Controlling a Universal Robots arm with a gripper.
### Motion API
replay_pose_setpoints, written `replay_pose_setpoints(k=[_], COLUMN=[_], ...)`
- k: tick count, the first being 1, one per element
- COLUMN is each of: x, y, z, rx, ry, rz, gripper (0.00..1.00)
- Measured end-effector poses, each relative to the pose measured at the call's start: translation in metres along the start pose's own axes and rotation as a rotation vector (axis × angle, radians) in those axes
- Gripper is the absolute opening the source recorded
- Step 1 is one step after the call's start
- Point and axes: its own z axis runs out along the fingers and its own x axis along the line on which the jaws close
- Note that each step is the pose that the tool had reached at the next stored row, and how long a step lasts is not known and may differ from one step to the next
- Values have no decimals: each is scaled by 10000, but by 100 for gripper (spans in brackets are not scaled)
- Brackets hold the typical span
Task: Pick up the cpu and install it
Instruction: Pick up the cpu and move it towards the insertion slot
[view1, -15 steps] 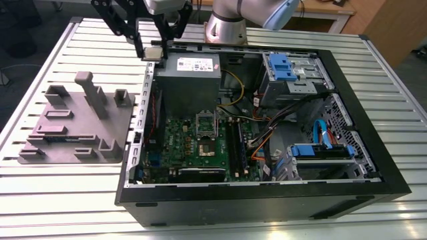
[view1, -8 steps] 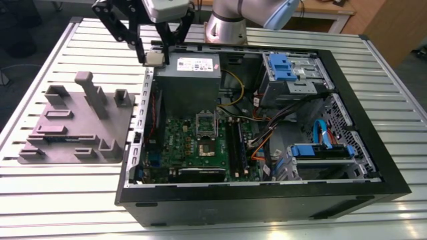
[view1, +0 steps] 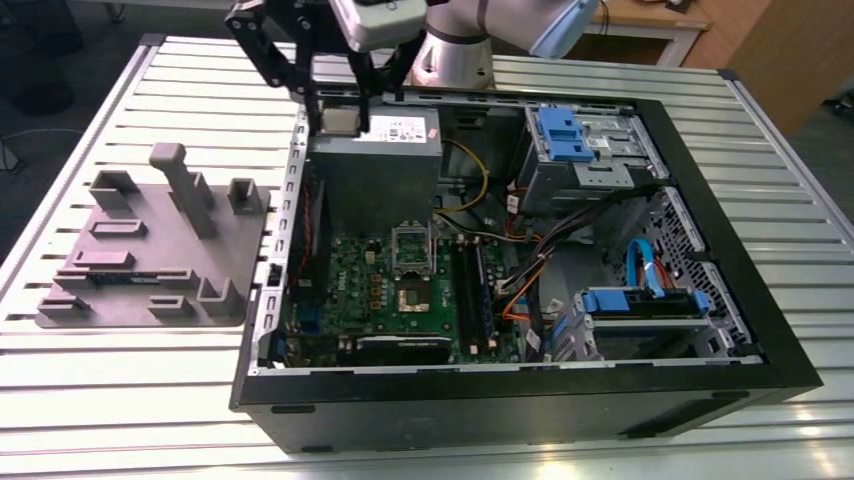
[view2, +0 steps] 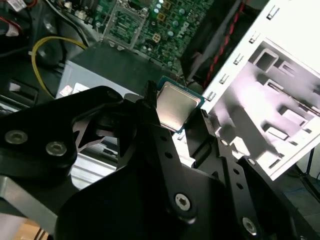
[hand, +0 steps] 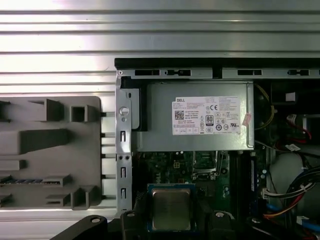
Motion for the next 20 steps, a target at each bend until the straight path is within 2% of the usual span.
replay_pose_setpoints(k=[4,5,12,15,20], x=[-122,-300,-571,-661,-709], y=[3,8,15,18,18], z=[12,27,48,53,56], rx=[-1,0,-1,-1,-1], ry=[-1,0,-1,-1,-1], rz=[12,14,14,13,14], gripper=[47,47,47,47,47])
